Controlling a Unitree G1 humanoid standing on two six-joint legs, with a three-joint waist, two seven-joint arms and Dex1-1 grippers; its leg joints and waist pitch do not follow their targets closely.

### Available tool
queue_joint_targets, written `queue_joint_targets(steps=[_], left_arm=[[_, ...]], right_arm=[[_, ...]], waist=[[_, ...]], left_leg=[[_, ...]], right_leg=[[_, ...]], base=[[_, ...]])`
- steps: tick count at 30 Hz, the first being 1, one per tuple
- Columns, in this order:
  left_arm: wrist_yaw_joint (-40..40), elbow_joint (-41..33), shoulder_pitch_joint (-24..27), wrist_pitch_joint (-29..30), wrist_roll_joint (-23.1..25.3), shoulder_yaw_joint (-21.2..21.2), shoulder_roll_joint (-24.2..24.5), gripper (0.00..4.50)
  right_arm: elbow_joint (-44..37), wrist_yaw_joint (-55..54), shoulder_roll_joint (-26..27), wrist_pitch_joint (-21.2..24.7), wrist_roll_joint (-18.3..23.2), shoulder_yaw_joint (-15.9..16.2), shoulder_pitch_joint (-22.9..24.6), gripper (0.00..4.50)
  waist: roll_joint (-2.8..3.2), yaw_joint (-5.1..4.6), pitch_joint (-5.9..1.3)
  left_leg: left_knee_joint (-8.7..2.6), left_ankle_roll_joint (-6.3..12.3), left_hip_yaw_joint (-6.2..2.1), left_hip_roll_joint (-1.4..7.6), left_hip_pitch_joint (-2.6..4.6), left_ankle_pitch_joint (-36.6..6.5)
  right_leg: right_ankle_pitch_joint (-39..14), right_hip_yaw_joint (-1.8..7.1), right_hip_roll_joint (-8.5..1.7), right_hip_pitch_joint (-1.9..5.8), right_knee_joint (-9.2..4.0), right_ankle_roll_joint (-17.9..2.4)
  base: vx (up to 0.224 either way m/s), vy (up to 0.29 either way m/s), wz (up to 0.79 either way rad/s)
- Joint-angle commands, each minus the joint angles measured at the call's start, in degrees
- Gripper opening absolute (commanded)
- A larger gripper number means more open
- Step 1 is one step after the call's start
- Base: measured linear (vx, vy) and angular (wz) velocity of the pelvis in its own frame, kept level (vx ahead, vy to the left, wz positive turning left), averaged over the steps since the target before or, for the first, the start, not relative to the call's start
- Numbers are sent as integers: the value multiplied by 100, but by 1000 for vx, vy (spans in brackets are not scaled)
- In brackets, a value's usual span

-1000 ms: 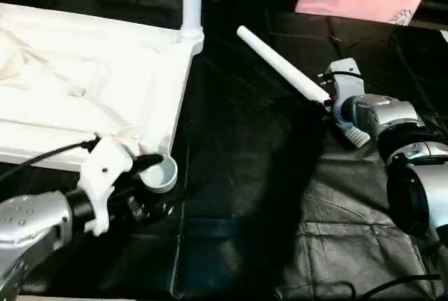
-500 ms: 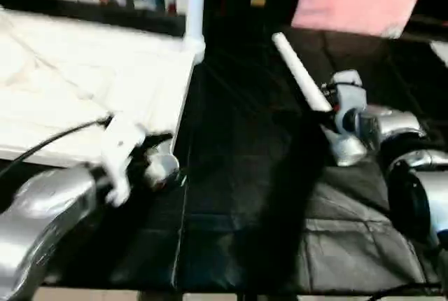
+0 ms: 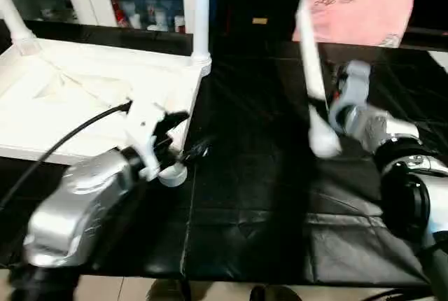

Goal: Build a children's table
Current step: Pick table leg

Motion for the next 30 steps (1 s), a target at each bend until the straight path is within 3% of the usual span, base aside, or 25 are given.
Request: queue_joint_targets(steps=[1, 3, 4, 6, 8, 10, 12, 13, 14, 16, 17, 18, 19, 20, 23, 25, 30], left_arm=[[97, 84, -134, -8, -13, -2, -67, 450], [200, 210, -297, -2, -124, 61, -259, 450], [200, 210, -297, -2, -124, 61, -259, 450], [271, 359, -511, 33, -304, 143, -507, 450], [372, 531, -812, 159, -603, 301, -834, 450], [475, 791, -1201, 289, -1007, 536, -1220, 450], [519, 968, -1423, 400, -1257, 664, -1411, 450], [558, 1033, -1504, 439, -1343, 713, -1483, 450], [693, 1243, -1736, 577, -1564, 859, -1657, 450], [756, 1381, -1863, 611, -1569, 887, -1706, 450], [770, 1488, -1964, 595, -1552, 894, -1737, 450], [770, 1488, -1964, 595, -1552, 894, -1737, 450], [803, 1705, -2194, 613, -1624, 974, -1872, 450], [757, 1746, -2281, 628, -1645, 956, -1928, 450], [708, 1738, -2404, 730, -1810, 929, -2051, 450], [758, 1728, -2457, 801, -1995, 996, -2125, 450], [801, 1679, -2549, 995, -2405, 1183, -2268, 450]], right_arm=[[-604, 388, 55, 177, 385, -157, 174, 183], [-1609, 761, 236, 538, 859, -271, 619, 183], [-1609, 761, 236, 538, 859, -271, 619, 183], [-2714, 1028, 451, 985, 1434, -363, 1176, 182], [-3662, 1201, 655, 1402, 2013, -426, 1700, 182], [-4694, 1421, 812, 1892, 2547, -349, 2273, 182], [-5159, 1572, 849, 2128, 2806, -287, 2516, 182], [-5290, 1614, 865, 2215, 2912, -279, 2585, 182], [-5626, 1726, 935, 2440, 3210, -239, 2759, 182], [-5823, 1734, 1001, 2558, 3357, -212, 2855, 182], [-5979, 1726, 1063, 2625, 3446, -167, 2926, 182], [-5979, 1726, 1063, 2625, 3446, -167, 2926, 182], [-6472, 1690, 1193, 2811, 3617, 32, 3185, 182], [-6663, 1631, 1274, 2893, 3695, 103, 3287, 182], [-6910, 1531, 1402, 2991, 3797, 201, 3426, 182], [-7011, 1498, 1425, 3051, 3861, 245, 3485, 182], [-7268, 1510, 1427, 3198, 3954, 444, 3648, 182]], waist=[[-26, 28, -620], [-17, 37, -648], [-26, 53, -652], [-26, 80, -686], [30, 136, -708], [2, 154, -706], [-23, 212, -717], [-88, 199, -711], [-83, 211, -690], [-66, 207, -687], [-29, 203, -681], [-48, 190, -672], [-43, 186, -677], [-29, 216, -681], [-41, 202, -695], [-34, 222, -687], [-36, 261, -691]], left_leg=[[-444, -288, -148, 312, 226, -1594], [-446, -240, -144, 314, 233, -1460], [-456, -217, -141, 323, 253, -1442], [-451, -251, -138, 321, 268, -1345], [-458, -275, -139, 316, 291, -1262], [-478, -284, -147, 309, 269, -1272], [-477, -327, -163, 314, 259, -1339], [-481, -324, -156, 312, 251, -1328], [-469, -332, -145, 303, 231, -1320], [-467, -338, -169, 307, 232, -1363], [-477, -364, -178, 305, 238, -1445], [-482, -383, -173, 302, 247, -1509], [-492, -426, -191, 303, 237, -1520], [-490, -436, -183, 313, 271, -1543], [-520, -490, -214, 321, 235, -1512], [-506, -543, -196, 318, 255, -1587], [-512, -537, -200, 316, 243, -1558]], right_leg=[[-1392, 211, -315, 208, -464, -1075], [-1207, 208, -306, 203, -456, -1084], [-1137, 208, -302, 190, -465, -1073], [-951, 203, -291, 197, -455, -1091], [-699, 207, -272, 201, -437, -1072], [-641, 195, -276, 224, -448, -1121], [-867, 185, -328, 240, -467, -1107], [-948, 182, -324, 241, -481, -1098], [-1144, 197, -355, 245, -501, -1054], [-1424, 195, -366, 238, -533, -941], [-1631, 192, -354, 215, -559, -839], [-1739, 194, -351, 201, -592, -780], [-1807, 193, -356, 211, -591, -732], [-1784, 201, -363, 185, -615, -704], [-1676, 175, -367, 203, -577, -776], [-1679, 187, -371, 184, -579, -813], [-1666, 185, -374, 195, -589, -733]], base=[[0, 0, 0], [0, 0, 0], [0, 0, 0], [0, 0, 0], [0, 0, 0], [0, 0, 0], [0, 0, 0], [0, 0, 0], [0, 0, 0], [0, 0, 0], [0, 0, 0], [0, 0, 0], [0, 0, 0], [0, 0, 0], [0, 0, 0], [0, 0, 0], [0, 0, 0]])
